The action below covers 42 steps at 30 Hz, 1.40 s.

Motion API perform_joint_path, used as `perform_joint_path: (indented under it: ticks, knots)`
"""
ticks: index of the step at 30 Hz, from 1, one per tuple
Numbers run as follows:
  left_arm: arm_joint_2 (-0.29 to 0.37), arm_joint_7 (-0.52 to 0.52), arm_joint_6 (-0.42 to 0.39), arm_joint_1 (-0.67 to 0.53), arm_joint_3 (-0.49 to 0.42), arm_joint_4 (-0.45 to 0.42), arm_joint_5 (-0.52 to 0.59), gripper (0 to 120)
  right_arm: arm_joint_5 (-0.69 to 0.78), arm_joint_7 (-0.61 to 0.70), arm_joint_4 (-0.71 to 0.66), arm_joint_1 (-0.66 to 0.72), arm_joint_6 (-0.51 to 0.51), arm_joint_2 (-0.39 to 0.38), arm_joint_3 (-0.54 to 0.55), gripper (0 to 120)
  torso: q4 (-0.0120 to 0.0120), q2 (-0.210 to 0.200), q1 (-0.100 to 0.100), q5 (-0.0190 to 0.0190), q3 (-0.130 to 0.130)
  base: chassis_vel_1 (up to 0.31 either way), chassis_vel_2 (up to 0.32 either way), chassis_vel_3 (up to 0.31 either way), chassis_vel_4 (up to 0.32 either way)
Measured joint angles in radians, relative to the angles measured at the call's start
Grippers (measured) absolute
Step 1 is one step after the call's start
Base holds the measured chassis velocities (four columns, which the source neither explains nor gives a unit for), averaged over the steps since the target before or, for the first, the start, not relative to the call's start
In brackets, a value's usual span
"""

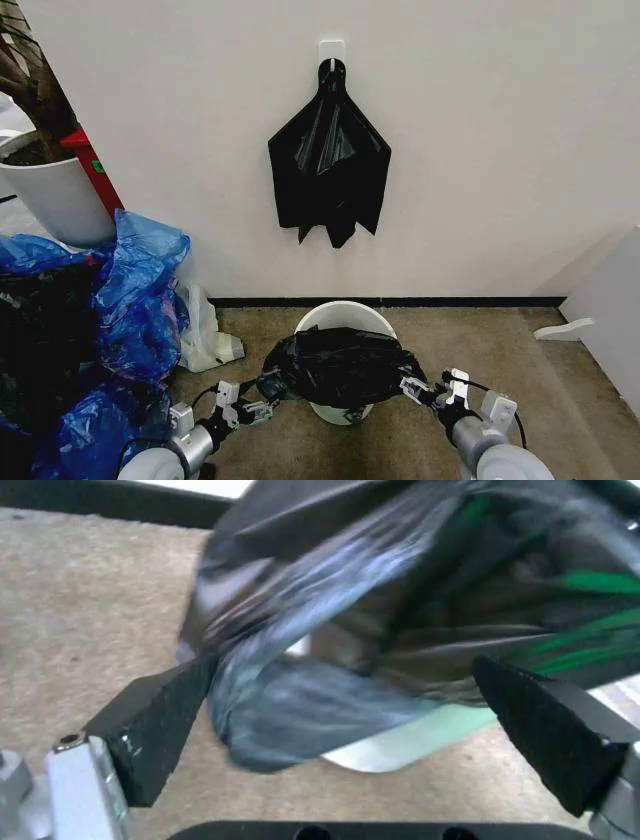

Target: Place the garbage bag over the trash bin.

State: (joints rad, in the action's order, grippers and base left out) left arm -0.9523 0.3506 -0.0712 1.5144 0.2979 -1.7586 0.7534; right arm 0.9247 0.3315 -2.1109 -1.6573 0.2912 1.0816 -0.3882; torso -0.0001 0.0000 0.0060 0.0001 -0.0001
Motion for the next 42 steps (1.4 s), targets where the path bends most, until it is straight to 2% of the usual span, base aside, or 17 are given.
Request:
perform_joint_path:
  ticks: [13, 25, 33, 37, 39, 42]
  knots:
    - [-0.008, 0.023, 0.009, 0.024, -0.003, -0.057, -0.011, 100, -0.169, -0.122, -0.027, -0.116, -0.071, -0.009, -0.002, 100, -0.0002, 0.0, 0.0, 0.0, 0.0, 0.0, 0.0, 0.0, 0.0]
    - [-0.015, 0.036, 0.029, 0.049, -0.001, -0.091, -0.014, 100, -0.256, -0.151, -0.082, -0.165, -0.15, 0.001, -0.001, 100, -0.0002, 0.0, 0.0, 0.0001, 0.0, 0.0, 0.0, 0.0, 0.0]
    - [-0.02, 0.035, 0.053, 0.116, 0.023, -0.19, 0.001, 100, -0.305, -0.169, -0.214, -0.219, -0.199, 0.011, -0.027, 100, -0.0002, 0.0, 0.0, -0.0001, 0.0, 0.0, 0.0, 0.0, 0.0]
    - [-0.035, -0.055, 0.077, 0.124, 0.087, -0.265, 0.002, 100, -0.276, -0.167, -0.266, -0.165, -0.163, -0.017, -0.069, 100, -0.0002, 0.0, 0.0, 0.0, 0.0, 0.0, 0.0, 0.0, 0.0]
    - [-0.038, -0.088, 0.08, 0.121, 0.095, -0.276, -0.004, 100, -0.266, -0.168, -0.267, -0.152, -0.147, -0.024, -0.082, 100, 0.0, 0.0, 0.0, -0.0001, 0.0, 0.0, 0.0, 0.0, 0.0]
    - [-0.047, -0.288, 0.092, 0.102, 0.141, -0.342, -0.083, 100, -0.179, -0.217, -0.258, -0.074, -0.026, -0.061, -0.179, 100, -0.0002, 0.0, 0.0, -0.0001, 0.0, 0.0, 0.0, 0.0, 0.0]
